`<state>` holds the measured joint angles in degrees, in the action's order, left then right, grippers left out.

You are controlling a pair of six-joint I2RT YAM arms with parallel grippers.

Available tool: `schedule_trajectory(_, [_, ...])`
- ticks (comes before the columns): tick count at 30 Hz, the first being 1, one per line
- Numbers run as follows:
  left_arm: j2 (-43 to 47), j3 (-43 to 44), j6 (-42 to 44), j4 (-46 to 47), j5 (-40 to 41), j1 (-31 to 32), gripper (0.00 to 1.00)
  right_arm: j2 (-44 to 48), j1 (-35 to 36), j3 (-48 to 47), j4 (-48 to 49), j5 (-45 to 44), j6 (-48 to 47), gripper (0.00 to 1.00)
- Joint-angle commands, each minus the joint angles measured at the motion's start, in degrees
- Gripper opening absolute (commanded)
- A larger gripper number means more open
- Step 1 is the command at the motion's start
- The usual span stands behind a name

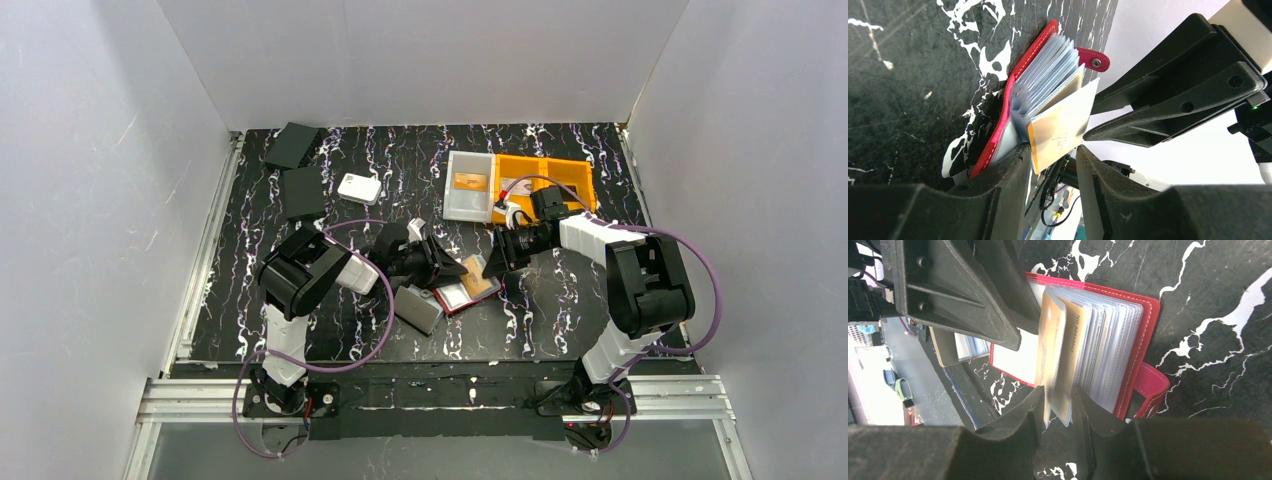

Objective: Take the credit cards out of the card holder
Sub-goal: Remove the credit card from the card holder.

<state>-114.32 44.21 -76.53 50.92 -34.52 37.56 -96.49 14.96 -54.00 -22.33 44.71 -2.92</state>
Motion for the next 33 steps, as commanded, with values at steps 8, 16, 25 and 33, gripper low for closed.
schedule_trajectory(8, [1.26,-0.58,0.81,1.99,-0.53,0.14,0.37,2.9,0.68,0.07,2.01,4.52,1.28,0.41])
schedule_trajectory(16, [1.44,-0.44,0.76,1.99,-0.46,0.17,0.38,1.08,0.68,-0.07,1.54,6.14,1.47,0.39])
schedule_trajectory(25, [1.58,-0.11,0.68,1.99,-0.6,0.19,0.38,4.71,0.77,-0.68,0.38,-1.27,-0.35,0.42])
schedule_trajectory(33, [1.43,0.18,0.67,1.99,-0.81,0.2,0.38,6.81,0.73,0.61,0.17,-4.54,-0.95,0.45])
